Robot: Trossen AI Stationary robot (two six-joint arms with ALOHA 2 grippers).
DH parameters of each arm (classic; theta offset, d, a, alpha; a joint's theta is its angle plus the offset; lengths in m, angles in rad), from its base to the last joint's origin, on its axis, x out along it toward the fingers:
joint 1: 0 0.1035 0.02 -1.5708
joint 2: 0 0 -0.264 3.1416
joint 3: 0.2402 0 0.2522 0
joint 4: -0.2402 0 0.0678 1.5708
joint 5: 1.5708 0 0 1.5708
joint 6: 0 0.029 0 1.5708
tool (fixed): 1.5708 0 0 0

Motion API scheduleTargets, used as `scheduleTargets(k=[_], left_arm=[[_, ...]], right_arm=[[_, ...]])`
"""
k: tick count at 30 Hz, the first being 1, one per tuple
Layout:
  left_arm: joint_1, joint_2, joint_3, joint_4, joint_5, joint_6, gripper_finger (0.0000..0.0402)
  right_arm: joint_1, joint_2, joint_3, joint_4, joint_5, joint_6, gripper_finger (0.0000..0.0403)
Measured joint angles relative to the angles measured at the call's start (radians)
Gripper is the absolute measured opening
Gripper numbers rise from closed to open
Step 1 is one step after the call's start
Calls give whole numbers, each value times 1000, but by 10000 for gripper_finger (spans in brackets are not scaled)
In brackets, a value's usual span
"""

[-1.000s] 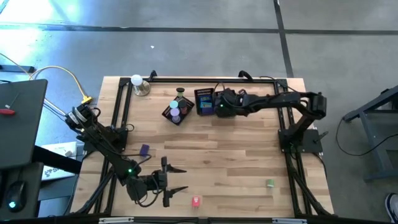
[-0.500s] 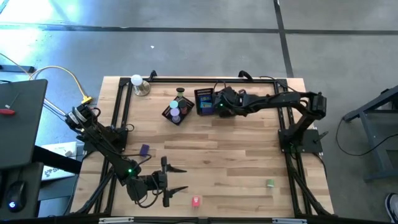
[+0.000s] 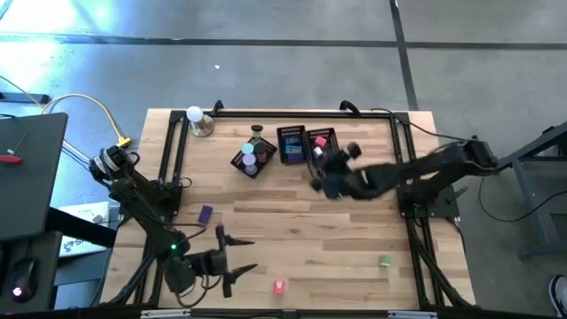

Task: Pick & Place Office items
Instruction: Put the purple digital timer into the middle black bin

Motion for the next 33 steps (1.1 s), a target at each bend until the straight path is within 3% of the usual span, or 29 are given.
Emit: scheduleTargets(k=[7, 12, 17, 22, 28, 33], left_arm=[[-32, -8, 0, -66, 0, -107, 268], [-31, -8, 0, -123, 18, -221, 268], [-27, -8, 0, -171, 24, -271, 268], [-26, -8, 0, -206, 24, -269, 268], [-14, -8, 0, -263, 23, -263, 268], [6, -24, 0, -300, 94, -262, 268]], right_arm=[[348, -31, -1, -119, 24, 222, 173], [516, -30, -1, -94, 70, 238, 173], [590, -30, -1, -87, 155, 239, 173], [620, -30, -1, -40, 151, 238, 187], [622, -30, -1, -13, 137, 223, 262], [609, -26, -1, -22, 125, 387, 326]])
